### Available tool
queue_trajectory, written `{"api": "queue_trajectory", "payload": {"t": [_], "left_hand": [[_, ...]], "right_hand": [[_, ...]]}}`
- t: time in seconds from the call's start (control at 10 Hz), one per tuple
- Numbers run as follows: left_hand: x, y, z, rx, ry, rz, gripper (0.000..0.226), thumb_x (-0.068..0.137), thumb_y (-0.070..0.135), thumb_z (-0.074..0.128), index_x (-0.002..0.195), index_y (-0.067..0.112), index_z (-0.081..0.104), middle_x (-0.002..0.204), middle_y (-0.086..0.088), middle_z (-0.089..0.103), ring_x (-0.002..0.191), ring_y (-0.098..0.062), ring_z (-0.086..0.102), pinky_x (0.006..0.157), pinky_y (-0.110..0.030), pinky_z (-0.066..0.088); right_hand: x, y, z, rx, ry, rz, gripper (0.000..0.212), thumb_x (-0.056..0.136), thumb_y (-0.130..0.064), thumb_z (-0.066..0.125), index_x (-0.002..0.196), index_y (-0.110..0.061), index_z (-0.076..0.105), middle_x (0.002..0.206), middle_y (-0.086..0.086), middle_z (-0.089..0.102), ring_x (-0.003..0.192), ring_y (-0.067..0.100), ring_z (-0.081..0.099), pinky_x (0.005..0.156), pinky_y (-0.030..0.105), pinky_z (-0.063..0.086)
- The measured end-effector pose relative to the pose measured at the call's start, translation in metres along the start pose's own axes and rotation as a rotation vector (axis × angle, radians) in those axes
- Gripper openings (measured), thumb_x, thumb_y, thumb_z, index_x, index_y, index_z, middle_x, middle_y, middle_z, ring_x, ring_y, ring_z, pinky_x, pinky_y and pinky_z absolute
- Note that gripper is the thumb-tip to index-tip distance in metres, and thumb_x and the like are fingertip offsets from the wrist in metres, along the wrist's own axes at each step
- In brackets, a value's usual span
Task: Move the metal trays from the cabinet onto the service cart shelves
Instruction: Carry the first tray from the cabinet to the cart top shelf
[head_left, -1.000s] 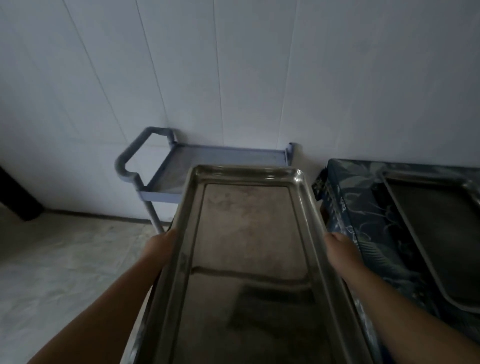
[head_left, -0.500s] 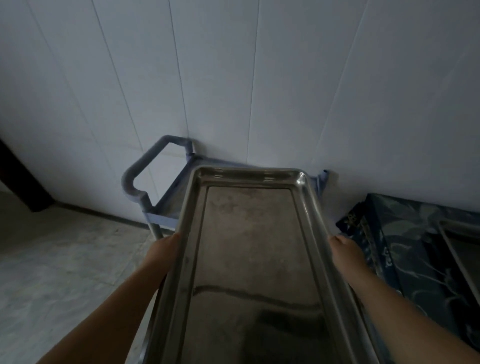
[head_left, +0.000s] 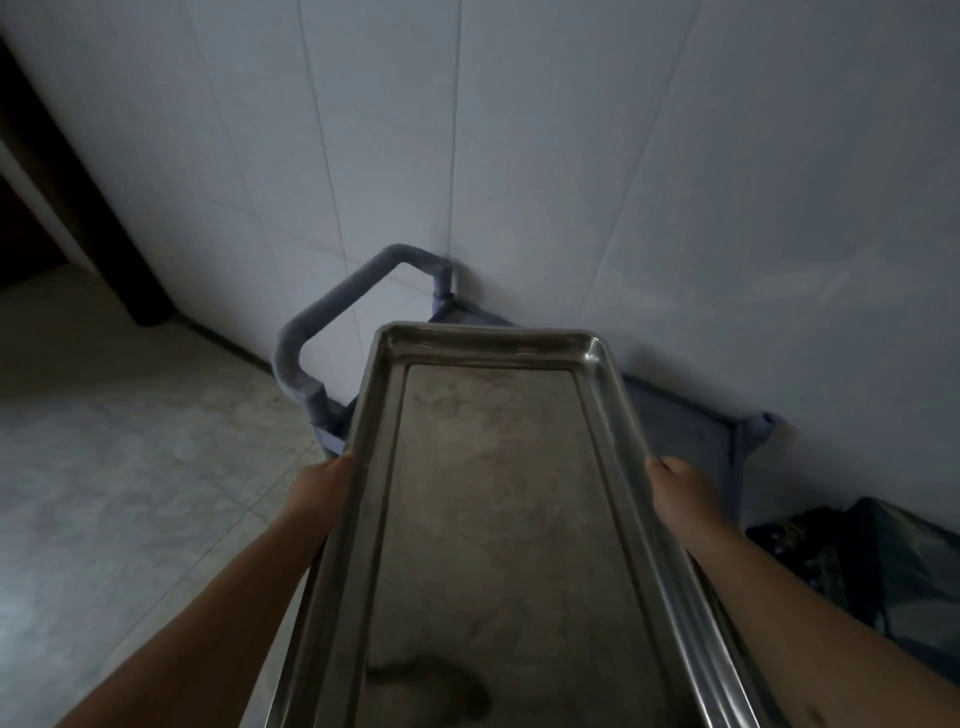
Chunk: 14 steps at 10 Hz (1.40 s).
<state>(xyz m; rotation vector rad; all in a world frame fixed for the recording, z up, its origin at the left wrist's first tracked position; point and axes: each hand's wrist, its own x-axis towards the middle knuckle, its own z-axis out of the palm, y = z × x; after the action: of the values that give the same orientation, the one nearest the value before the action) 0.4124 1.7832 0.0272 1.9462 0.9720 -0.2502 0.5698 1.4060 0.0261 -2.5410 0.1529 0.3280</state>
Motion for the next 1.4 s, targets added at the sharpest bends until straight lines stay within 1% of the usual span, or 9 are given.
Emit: {"api": "queue_trajectory", "payload": {"t": [0.1,0.3,0.4,0.6,0.8,0.9,1.1,1.2,1.4], "left_hand": [[-0.003,0.01,0.008,-0.233,0.126,-0.044,0.039,0.1,0.035,0.047,0.117,0.005,0.066,0.114,-0.015,0.068,0.088,-0.022,0.058,0.075,-0.032,0.045],[-0.018,0.008,0.045,-0.423,0.132,-0.299,0.037,0.098,0.041,0.049,0.093,0.011,0.069,0.09,-0.015,0.072,0.08,-0.028,0.068,0.066,-0.034,0.053],[-0.028,0.012,0.071,-0.577,0.163,-0.364,0.037,0.096,0.042,0.053,0.098,0.009,0.07,0.091,-0.018,0.073,0.085,-0.034,0.071,0.079,-0.045,0.059],[-0.032,0.037,0.119,-0.743,0.234,-0.343,0.04,0.098,0.031,0.05,0.1,-0.004,0.07,0.091,-0.028,0.073,0.081,-0.045,0.071,0.077,-0.056,0.059],[-0.023,0.049,0.155,-0.739,0.174,-0.341,0.047,0.103,0.031,0.041,0.1,-0.007,0.067,0.083,-0.024,0.064,0.069,-0.031,0.059,0.066,-0.038,0.047],[-0.016,0.044,0.164,-0.673,0.123,-0.341,0.051,0.105,0.034,0.034,0.094,-0.001,0.069,0.068,-0.011,0.06,0.046,-0.016,0.05,0.045,-0.023,0.034],[-0.01,0.036,0.153,-0.658,-0.099,-0.347,0.052,0.105,0.037,0.035,0.098,0.0,0.071,0.072,-0.013,0.072,0.056,-0.021,0.065,0.04,-0.023,0.037],[-0.004,0.029,0.14,-0.592,-0.274,-0.32,0.048,0.105,0.037,0.037,0.102,0.0,0.069,0.08,-0.014,0.074,0.066,-0.024,0.071,0.043,-0.024,0.039],[0.031,0.024,0.105,-0.556,-0.407,-0.267,0.022,0.099,0.028,0.054,0.096,0.007,0.059,0.08,-0.009,0.071,0.073,-0.022,0.075,0.058,-0.028,0.047]], "right_hand": [[0.04,-0.013,0.003,-0.027,0.002,-0.095,0.037,0.099,-0.027,0.042,0.092,0.002,0.063,0.097,0.027,0.063,0.087,0.039,0.057,0.069,0.034,0.033],[0.115,-0.025,0.015,-0.002,-0.136,-0.215,0.04,0.095,-0.013,0.049,0.055,-0.012,0.044,0.064,0.016,0.049,0.072,0.029,0.051,0.064,0.036,0.033],[0.149,-0.034,0.016,-0.041,-0.209,-0.284,0.038,0.095,-0.014,0.048,0.058,-0.007,0.046,0.062,0.016,0.05,0.072,0.026,0.049,0.061,0.033,0.027],[0.217,-0.062,0.016,-0.148,-0.299,-0.391,0.035,0.099,-0.02,0.042,0.088,0.007,0.062,0.105,0.032,0.062,0.097,0.039,0.059,0.08,0.037,0.042],[0.266,-0.07,0.036,-0.186,-0.293,-0.386,0.034,0.098,-0.032,0.04,0.098,-0.008,0.063,0.121,0.025,0.061,0.109,0.038,0.057,0.082,0.033,0.04],[0.278,-0.065,0.044,-0.235,-0.258,-0.365,0.035,0.096,-0.032,0.039,0.103,-0.007,0.063,0.123,0.024,0.06,0.109,0.039,0.057,0.088,0.037,0.044],[0.23,-0.05,0.035,-0.104,0.012,-0.329,0.041,0.087,-0.028,0.061,0.118,-0.003,0.055,0.124,0.027,0.054,0.115,0.042,0.049,0.098,0.044,0.042],[0.144,-0.012,0.023,0.034,0.105,-0.217,0.049,0.083,-0.025,0.069,0.124,-0.001,0.053,0.126,0.026,0.053,0.121,0.039,0.046,0.104,0.041,0.035],[-0.092,0.058,0.035,0.217,0.356,0.313,0.052,0.082,-0.024,0.073,0.125,-0.004,0.052,0.121,0.019,0.05,0.114,0.035,0.046,0.096,0.043,0.038]]}}
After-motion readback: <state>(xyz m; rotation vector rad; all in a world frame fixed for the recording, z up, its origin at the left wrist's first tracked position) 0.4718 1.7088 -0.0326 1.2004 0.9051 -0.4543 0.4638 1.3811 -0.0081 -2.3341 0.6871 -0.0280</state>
